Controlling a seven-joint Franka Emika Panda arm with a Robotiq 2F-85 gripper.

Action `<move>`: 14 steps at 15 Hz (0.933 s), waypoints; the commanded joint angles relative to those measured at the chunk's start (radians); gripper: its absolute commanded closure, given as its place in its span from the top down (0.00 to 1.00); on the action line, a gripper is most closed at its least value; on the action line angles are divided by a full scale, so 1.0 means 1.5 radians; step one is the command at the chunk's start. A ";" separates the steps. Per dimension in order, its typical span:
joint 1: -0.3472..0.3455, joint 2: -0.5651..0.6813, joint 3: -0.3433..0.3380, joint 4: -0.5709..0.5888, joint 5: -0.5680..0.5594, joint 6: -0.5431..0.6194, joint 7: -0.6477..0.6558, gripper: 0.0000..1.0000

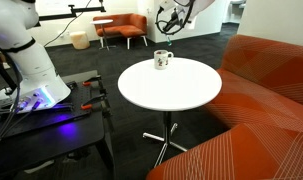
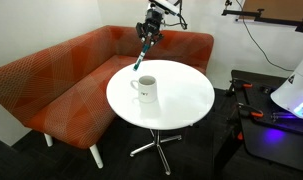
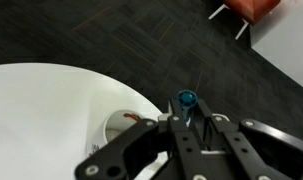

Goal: Remove the marker out of the cup and put it on the table

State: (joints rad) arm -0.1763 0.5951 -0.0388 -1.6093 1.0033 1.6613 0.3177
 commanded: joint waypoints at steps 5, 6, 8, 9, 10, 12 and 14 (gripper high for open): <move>-0.018 0.007 -0.036 -0.058 0.101 0.011 -0.002 0.05; -0.023 0.015 -0.038 -0.060 0.114 0.009 -0.004 0.05; -0.029 0.036 -0.045 -0.062 0.140 0.010 0.001 0.05; -0.034 0.049 -0.048 -0.061 0.153 0.007 0.002 0.05; -0.038 0.062 -0.049 -0.060 0.166 0.004 0.001 0.05; -0.045 0.083 -0.050 -0.059 0.189 0.002 0.002 0.05; -0.048 0.095 -0.053 -0.061 0.205 0.003 0.000 0.05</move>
State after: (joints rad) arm -0.2430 0.7214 -0.1111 -1.6974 1.2641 1.6684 0.3176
